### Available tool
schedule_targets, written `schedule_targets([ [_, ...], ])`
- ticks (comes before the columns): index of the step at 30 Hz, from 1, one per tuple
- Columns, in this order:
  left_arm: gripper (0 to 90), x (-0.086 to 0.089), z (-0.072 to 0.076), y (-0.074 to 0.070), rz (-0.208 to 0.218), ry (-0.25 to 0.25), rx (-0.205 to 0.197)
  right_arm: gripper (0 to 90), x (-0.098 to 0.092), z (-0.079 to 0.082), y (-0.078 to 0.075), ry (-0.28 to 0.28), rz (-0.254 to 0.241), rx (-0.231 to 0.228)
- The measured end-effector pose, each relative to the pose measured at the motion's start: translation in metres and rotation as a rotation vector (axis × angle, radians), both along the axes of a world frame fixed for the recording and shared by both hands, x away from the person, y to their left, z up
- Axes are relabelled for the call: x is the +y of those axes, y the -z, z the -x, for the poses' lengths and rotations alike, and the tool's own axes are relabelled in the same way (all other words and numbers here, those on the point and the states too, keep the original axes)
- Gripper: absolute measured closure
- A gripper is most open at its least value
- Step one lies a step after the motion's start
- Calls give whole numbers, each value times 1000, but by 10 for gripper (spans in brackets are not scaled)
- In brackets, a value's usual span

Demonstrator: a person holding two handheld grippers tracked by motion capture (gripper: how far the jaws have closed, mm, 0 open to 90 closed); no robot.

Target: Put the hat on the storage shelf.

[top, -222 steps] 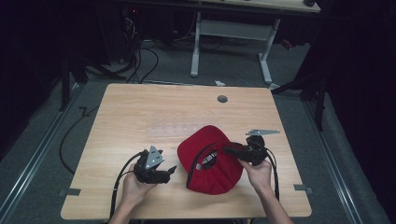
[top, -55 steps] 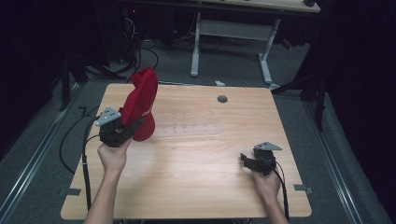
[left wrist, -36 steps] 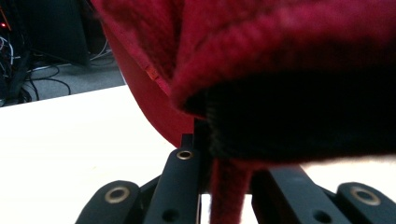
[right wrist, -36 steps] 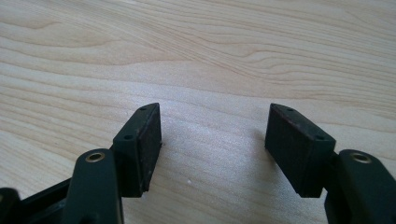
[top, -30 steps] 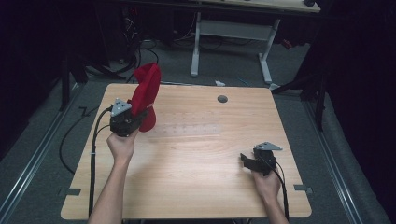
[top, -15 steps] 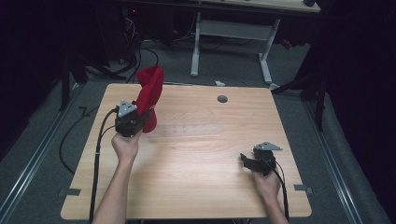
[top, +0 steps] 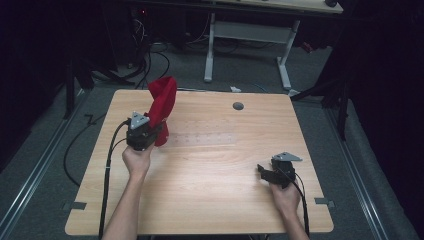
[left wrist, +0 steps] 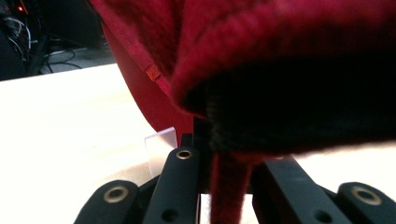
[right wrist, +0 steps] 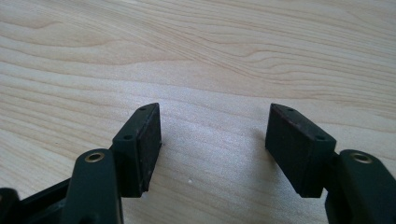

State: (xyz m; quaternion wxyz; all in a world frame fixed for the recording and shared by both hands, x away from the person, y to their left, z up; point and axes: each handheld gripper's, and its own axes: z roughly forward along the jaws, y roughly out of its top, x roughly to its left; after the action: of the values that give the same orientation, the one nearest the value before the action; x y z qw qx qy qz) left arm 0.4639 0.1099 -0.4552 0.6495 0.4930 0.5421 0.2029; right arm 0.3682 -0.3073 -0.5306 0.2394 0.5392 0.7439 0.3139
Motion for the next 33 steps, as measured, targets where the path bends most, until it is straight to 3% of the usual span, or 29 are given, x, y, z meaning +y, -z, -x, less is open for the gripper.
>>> schedule_targets([
  [2, 825, 1, 1, 2, 15, 8, 13, 363, 0, 0, 0, 0, 1, 0],
  [5, 815, 0, 4, 3, -2, 21, 27, 363, 0, 0, 0, 0, 0, 0],
  [12, 770, 0, 9, 4, 5, 40, 60, 363, 0, 0, 0, 0, 0, 0],
  [25, 416, 3, 16, 5, 0, 34, 82, 364, 0, 0, 0, 1, 0, 0],
  [33, 310, 4, 23, 2, -17, 52, 92, 363, 0, 0, 0, 1, 1, 0],
])
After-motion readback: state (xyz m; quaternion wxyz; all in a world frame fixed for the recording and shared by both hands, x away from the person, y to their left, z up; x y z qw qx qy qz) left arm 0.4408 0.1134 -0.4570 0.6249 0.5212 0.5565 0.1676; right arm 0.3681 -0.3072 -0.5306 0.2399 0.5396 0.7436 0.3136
